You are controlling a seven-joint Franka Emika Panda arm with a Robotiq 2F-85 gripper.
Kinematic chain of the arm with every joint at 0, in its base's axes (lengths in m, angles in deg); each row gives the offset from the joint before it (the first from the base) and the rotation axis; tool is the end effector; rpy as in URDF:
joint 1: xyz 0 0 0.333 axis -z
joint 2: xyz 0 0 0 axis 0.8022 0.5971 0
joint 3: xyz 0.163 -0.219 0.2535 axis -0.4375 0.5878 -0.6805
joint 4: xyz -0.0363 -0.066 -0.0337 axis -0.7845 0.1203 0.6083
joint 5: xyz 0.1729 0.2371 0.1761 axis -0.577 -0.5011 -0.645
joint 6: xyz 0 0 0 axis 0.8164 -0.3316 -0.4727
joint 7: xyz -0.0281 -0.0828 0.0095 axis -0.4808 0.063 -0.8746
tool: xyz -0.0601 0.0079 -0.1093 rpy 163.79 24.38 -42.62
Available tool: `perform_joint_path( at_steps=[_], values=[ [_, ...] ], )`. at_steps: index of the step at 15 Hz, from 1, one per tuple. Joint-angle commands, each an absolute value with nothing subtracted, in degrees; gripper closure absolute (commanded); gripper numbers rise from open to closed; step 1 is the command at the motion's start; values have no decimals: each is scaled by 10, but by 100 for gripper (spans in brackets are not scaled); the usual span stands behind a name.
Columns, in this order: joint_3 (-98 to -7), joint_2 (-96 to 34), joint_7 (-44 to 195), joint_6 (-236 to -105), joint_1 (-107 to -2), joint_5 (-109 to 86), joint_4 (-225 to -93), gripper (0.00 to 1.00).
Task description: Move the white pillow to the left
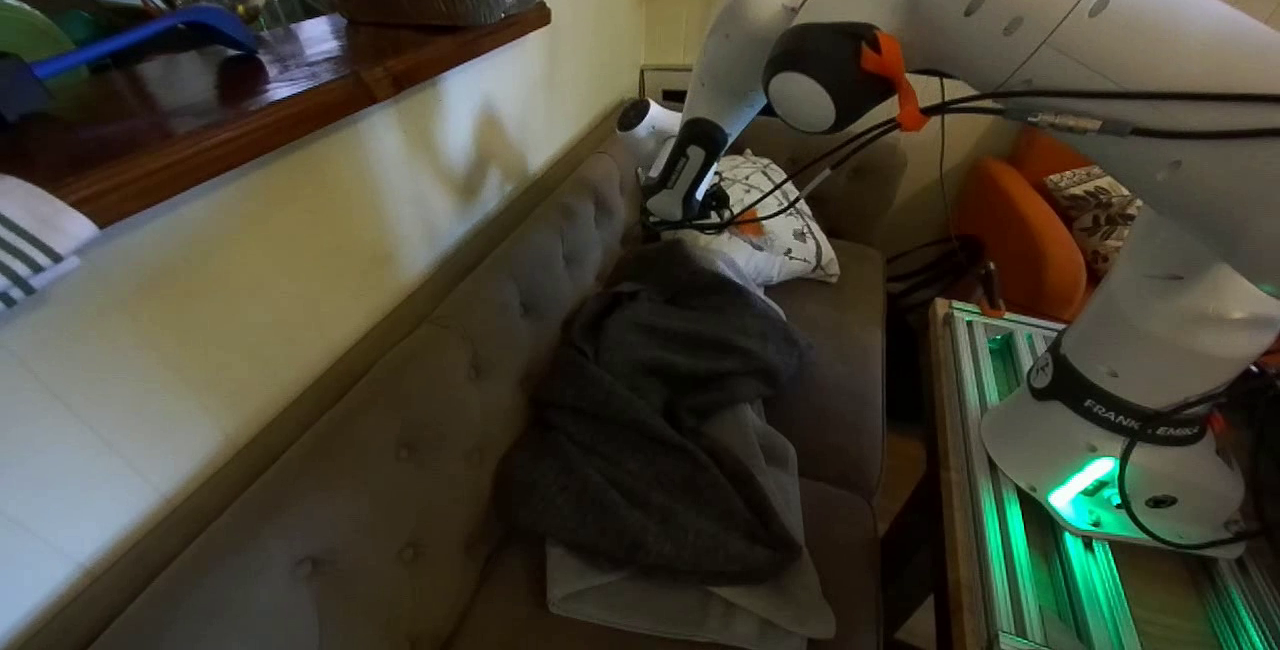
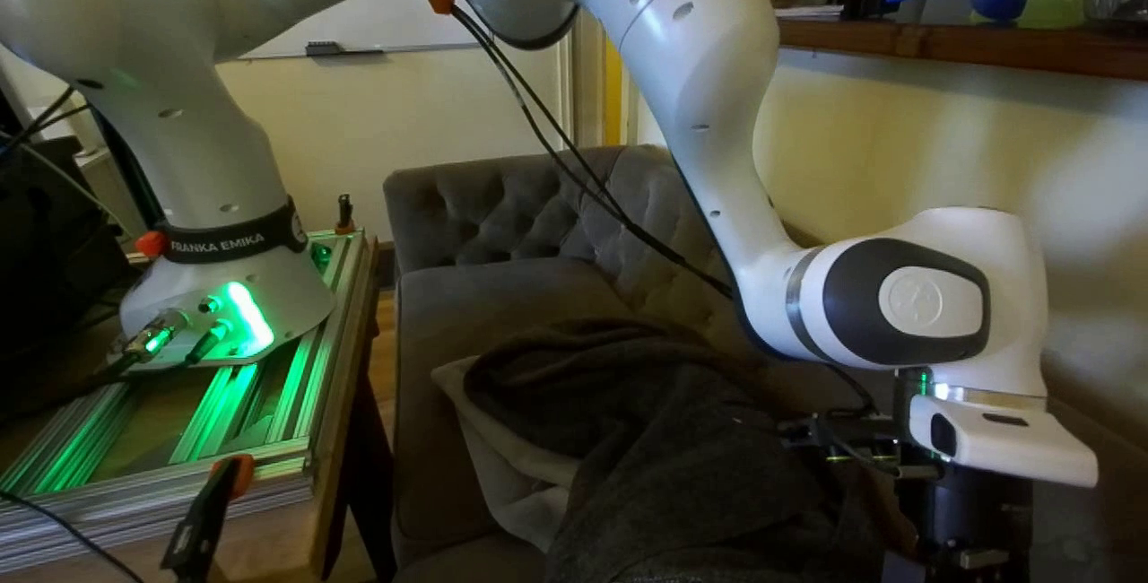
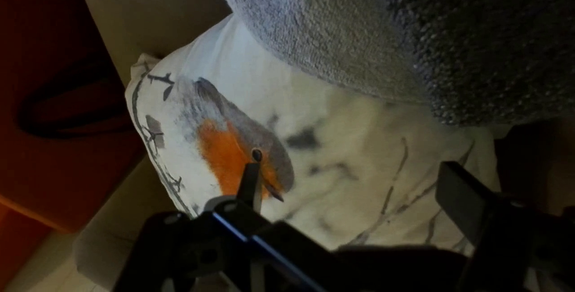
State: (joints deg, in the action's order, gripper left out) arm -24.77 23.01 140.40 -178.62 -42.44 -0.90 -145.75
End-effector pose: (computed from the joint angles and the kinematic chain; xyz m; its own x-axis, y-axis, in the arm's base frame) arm 0.5993 -0.4049 0.0799 0.2270 -0.8381 0.4960 -0.9338 -0.0426 0.3553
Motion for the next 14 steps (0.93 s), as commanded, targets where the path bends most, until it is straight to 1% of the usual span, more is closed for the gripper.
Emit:
perform_joint_path(
  at_steps=[1, 4, 8, 14],
  values=[
    [-243, 242, 1401, -1784, -426, -17, -1445, 0],
    [-241, 246, 1402, -1779, -426, -17, -1435, 0],
    [-276, 278, 1337, -1788, -382, -24, -1369, 0],
    [-288, 354, 1320, -1788, -349, -33, -1263, 0]
  ],
)
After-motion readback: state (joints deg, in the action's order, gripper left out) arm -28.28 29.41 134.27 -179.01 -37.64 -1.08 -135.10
